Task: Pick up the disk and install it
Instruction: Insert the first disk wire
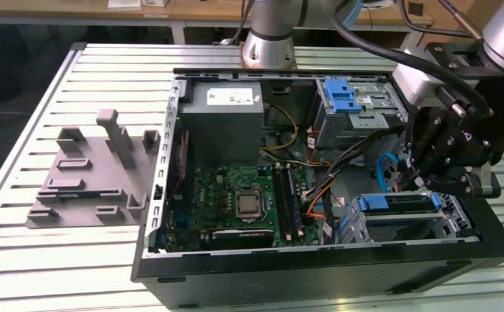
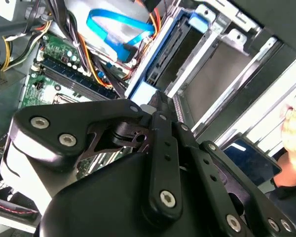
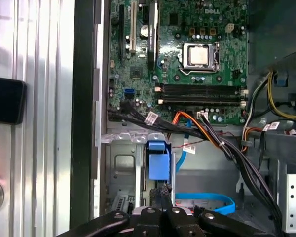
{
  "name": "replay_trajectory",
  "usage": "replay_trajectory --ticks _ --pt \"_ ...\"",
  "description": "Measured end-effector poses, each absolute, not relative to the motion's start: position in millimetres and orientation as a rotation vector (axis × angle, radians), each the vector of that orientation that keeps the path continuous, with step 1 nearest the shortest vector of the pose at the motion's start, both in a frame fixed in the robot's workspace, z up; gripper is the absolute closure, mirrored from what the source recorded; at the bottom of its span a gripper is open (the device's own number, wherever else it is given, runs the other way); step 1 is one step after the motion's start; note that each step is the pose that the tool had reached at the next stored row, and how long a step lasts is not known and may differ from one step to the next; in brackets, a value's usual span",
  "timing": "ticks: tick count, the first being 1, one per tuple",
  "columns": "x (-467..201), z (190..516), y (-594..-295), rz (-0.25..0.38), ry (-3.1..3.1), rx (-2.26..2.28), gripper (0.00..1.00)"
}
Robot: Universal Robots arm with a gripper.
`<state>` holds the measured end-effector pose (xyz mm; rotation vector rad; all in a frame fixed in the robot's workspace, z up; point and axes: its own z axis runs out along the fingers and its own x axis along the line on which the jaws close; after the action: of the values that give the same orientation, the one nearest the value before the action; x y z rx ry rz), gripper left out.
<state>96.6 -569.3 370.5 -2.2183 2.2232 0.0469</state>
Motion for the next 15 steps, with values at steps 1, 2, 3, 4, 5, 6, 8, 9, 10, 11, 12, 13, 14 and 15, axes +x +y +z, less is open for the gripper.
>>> replay_trajectory --ticks 1,2,3,4,5,6,8,9,10,11,12,13,14,15 --pt "99 370 -569 0.047 2.223 -2.218 0.89" --pt "102 370 -568 0.047 2.223 -2.218 0.89" --pt "104 370 -568 0.047 2.223 -2.218 0.89" --pt "107 370 -567 0.047 2.223 -2.218 0.89" --pt "110 370 -566 0.046 2.223 -2.219 0.89" --pt "113 370 -565 0.046 2.223 -2.218 0.89" --pt "119 369 -562 0.047 2.223 -2.219 0.89" --pt "121 369 -561 0.047 2.223 -2.219 0.89" --pt "124 369 -560 0.047 2.223 -2.219 0.89" --pt "126 369 -559 0.048 2.224 -2.219 0.89" --pt "128 368 -558 0.048 2.224 -2.219 0.89" --pt "130 368 -557 0.048 2.224 -2.219 0.89" --pt "133 367 -556 0.048 2.224 -2.219 0.89" --pt "135 367 -554 0.048 2.224 -2.219 0.89"
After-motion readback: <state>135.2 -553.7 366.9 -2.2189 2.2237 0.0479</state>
